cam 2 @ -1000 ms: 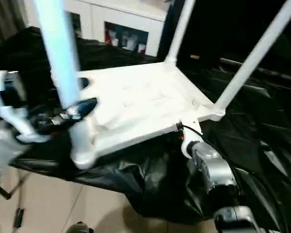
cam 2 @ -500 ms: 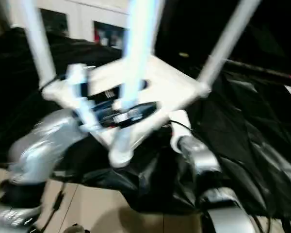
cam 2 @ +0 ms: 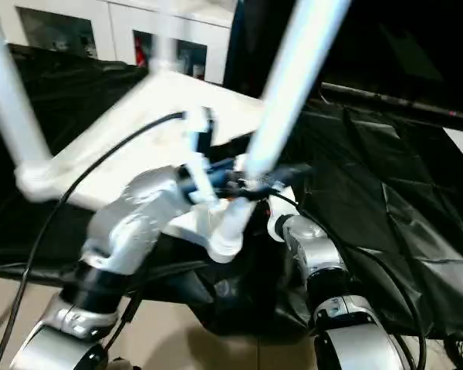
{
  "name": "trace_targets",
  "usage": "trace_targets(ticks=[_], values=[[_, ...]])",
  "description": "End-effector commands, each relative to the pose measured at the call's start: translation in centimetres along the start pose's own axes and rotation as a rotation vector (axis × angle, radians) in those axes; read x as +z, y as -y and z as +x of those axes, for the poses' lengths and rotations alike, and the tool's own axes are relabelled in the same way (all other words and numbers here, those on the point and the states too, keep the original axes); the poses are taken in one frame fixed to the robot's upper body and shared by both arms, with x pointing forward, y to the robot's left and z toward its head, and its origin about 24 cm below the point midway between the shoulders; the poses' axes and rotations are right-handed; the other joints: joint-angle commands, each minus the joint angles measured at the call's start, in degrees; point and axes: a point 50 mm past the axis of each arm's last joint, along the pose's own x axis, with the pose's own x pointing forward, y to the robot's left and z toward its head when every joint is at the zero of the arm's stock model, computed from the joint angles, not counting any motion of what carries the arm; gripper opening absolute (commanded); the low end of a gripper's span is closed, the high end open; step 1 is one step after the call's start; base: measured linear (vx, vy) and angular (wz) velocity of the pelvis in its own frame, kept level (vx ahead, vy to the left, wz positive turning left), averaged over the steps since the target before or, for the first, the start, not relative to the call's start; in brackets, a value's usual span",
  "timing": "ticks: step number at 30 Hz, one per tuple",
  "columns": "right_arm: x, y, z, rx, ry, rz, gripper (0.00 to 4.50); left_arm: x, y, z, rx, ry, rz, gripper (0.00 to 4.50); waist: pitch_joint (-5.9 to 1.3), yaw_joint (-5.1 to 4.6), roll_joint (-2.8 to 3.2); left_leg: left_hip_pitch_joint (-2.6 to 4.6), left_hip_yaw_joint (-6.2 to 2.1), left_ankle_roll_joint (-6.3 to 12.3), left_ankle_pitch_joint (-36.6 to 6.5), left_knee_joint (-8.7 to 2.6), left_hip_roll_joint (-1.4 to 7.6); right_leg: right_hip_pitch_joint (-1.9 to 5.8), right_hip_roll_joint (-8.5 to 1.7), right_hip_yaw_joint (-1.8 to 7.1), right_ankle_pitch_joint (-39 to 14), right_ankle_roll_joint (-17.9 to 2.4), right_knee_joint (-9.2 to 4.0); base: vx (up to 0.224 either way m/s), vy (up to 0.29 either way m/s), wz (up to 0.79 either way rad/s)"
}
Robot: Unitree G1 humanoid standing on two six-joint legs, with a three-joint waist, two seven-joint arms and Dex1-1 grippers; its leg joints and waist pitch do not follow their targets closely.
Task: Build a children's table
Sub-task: Rotate table base
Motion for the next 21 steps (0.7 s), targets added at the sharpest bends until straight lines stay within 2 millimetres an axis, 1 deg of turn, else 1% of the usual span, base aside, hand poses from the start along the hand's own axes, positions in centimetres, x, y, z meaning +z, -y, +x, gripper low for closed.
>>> trace_targets(ticks=[1,2,3,4,5,6,7,8,9,10,11,12,13,14,15,16,17,18,19,20,21], values=[[2.6,-3.6,1.4,0.166,0.101,-0.027,4.45,-1.4,0.9,2.2,-0.063,-0.087,0.01,4.5,-4.23,0.58,2.31,0.82,-0.26,-2.84,-11.3,-3.92,1.09,2.62,-3.97,2.15,2.7,-12.5,-4.11,0.0,0.0,0.0],[2.7,-3.4,1.4,0.148,0.105,-0.019,4.45,-1.5,0.7,2.2,-0.053,-0.102,0.022,4.5,-4.24,0.68,3.26,0.82,-0.38,-2.79,-11.5,-3.93,1.01,2.61,-3.99,2.13,2.8,-12.8,-4.04,0.0,0.0,0.0],[2.7,-3.2,1.4,0.131,0.109,-0.012,4.45,-1.7,0.5,2.2,-0.045,-0.115,0.034,4.5,-4.2,0.51,2.55,0.84,-0.24,-2.31,-12.0,-3.88,0.98,2.66,-3.93,2.16,2.1,-13.2,-4.26,0.0,0.0,0.0],[2.8,-2.9,1.3,0.117,0.113,-0.003,4.45,-1.8,0.3,2.1,-0.035,-0.127,0.044,4.5,-4.23,0.69,2.99,0.72,-0.27,-1.89,-11.4,-3.84,0.92,2.79,-4.04,2.21,1.7,-13.5,-4.19,0.0,0.0,0.0],[2.7,-2.7,1.3,0.108,0.115,0.003,4.45,-1.8,0.2,2.1,-0.028,-0.134,0.05,4.5,-4.18,0.75,3.39,0.71,-0.24,-1.47,-11.2,-3.78,0.96,2.73,-4.13,2.26,1.7,-13.8,-4.21,0.0,0.0,0.0],[2.7,-2.4,1.2,0.093,0.118,0.012,4.45,-1.9,-0.1,2.1,-0.016,-0.144,0.059,4.5,-4.21,0.73,3.4,0.7,-0.17,-1.24,-11.0,-3.75,0.91,2.73,-4.08,2.27,1.6,-13.8,-4.36,0.0,0.0,0.0],[2.5,-1.9,1.0,0.068,0.119,0.018,4.45,-2.1,-0.6,2.0,0.015,-0.166,0.088,4.5,-4.3,0.83,3.68,0.74,-0.19,-0.96,-10.7,-3.72,0.93,2.75,-4.1,2.26,1.9,-14.0,-4.31,0.0,0.0,0.0],[2.3,-1.3,0.8,0.034,0.12,0.027,4.45,-2.3,-1.1,1.9,0.051,-0.189,0.119,4.5,-4.38,0.9,3.83,0.67,-0.2,-0.72,-9.9,-3.65,0.93,2.83,-4.06,2.24,2.7,-14.1,-4.2,0.0,0.0,0.0],[2.2,-1.1,0.8,0.021,0.12,0.03,4.45,-2.3,-1.3,1.8,0.064,-0.197,0.129,4.5,-4.37,0.89,3.84,0.66,-0.2,-0.51,-9.6,-3.68,0.92,2.77,-4.02,2.21,3.0,-14.0,-4.26,0.0,0.0,0.0],[2.1,0.2,0.4,-0.067,0.128,0.044,4.45,-2.7,-2.5,1.2,0.139,-0.249,0.194,4.5,-4.45,1.01,4.04,0.66,-0.23,-0.39,-9.3,-3.65,0.93,2.82,-4.09,2.18,3.2,-13.9,-4.18,0.0,0.0,0.0],[2.1,0.4,0.4,-0.075,0.129,0.045,4.45,-2.7,-2.6,1.2,0.145,-0.254,0.2,4.5,-4.44,1.08,4.13,0.79,-0.21,-0.26,-9.6,-3.65,0.89,2.68,-4.02,2.18,2.3,-13.4,-4.32,0.0,0.0,0.0],[2.1,0.8,0.2,-0.101,0.134,0.053,4.45,-2.8,-2.9,0.9,0.163,-0.269,0.216,4.5,-4.44,1.13,4.11,0.76,-0.2,-0.17,-9.8,-3.69,0.85,2.69,-4.07,2.17,1.7,-13.3,-4.32,0.0,0.0,0.0],[2.1,1.9,-0.2,-0.156,0.146,0.082,4.45,-3.0,-3.5,-0.1,0.191,-0.301,0.244,4.5,-4.53,1.41,4.24,0.72,-0.2,0.07,-9.6,-3.69,0.9,2.7,-4.28,2.16,1.1,-13.5,-4.36,0.0,0.0,0.0],[2.1,2.3,-0.3,-0.171,0.15,0.088,4.45,-3.0,-3.7,-0.4,0.197,-0.309,0.249,4.5,-4.53,1.41,4.24,0.72,-0.2,0.07,-9.6,-3.69,0.9,2.7,-4.28,2.16,1.1,-13.5,-4.36,0.0,0.0,0.0],[2.2,2.4,-0.4,-0.179,0.152,0.092,4.45,-3.0,-3.7,-0.5,0.2,-0.313,0.252,4.5,-4.68,1.51,4.29,0.63,-0.16,0.29,-8.7,-3.58,0.93,2.69,-4.28,2.2,2.2,-13.8,-4.1,0.0,0.0,0.0],[2.2,3.0,-0.7,-0.196,0.162,0.101,4.45,-3.0,-3.9,-1.0,0.198,-0.322,0.249,4.5,-4.76,1.86,4.38,0.52,-0.02,0.91,-7.1,-3.44,0.88,2.64,-4.16,2.18,4.8,-14.3,-3.84,0.0,0.0,0.0],[2.3,3.5,-1.0,-0.205,0.169,0.102,4.45,-3.0,-3.9,-1.7,0.193,-0.326,0.246,4.5,-4.78,2.08,4.4,0.53,-0.05,1.03,-6.9,-3.44,0.91,2.6,-4.24,2.12,5.1,-14.2,-3.81,0.0,0.0,0.0],[2.3,3.9,-1.2,-0.21,0.174,0.102,4.45,-3.0,-3.9,-2.1,0.187,-0.326,0.244,4.5,-4.78,2.08,4.25,0.5,-0.01,1.27,-6.5,-3.45,0.96,2.61,-4.2,2.1,5.6,-14.4,-3.75,0.0,0.0,0.0],[2.4,4.3,-1.6,-0.201,0.185,0.097,4.45,-3.0,-3.8,-2.7,0.179,-0.335,0.229,4.5,-4.72,2.19,4.28,0.36,0.08,1.39,-6.4,-3.4,0.86,2.57,-4.13,2.09,6.0,-14.5,-3.74,0.0,0.0,0.0],[2.4,4.6,-2.0,-0.189,0.191,0.084,4.45,-3.1,-3.5,-3.3,0.158,-0.342,0.217,4.5,-4.72,2.17,4.07,0.27,0.08,1.52,-6.4,-3.39,0.86,2.7,-4.16,2.07,6.1,-14.5,-3.65,0.0,0.0,0.0],[2.4,4.8,-2.2,-0.183,0.195,0.07,4.45,-3.2,-3.3,-3.6,0.143,-0.349,0.208,4.5,-4.7,2.24,4.21,0.17,0.05,1.78,-6.3,-3.41,0.84,2.66,-4.14,2.03,6.0,-14.3,-3.64,0.0,0.0,0.0]])
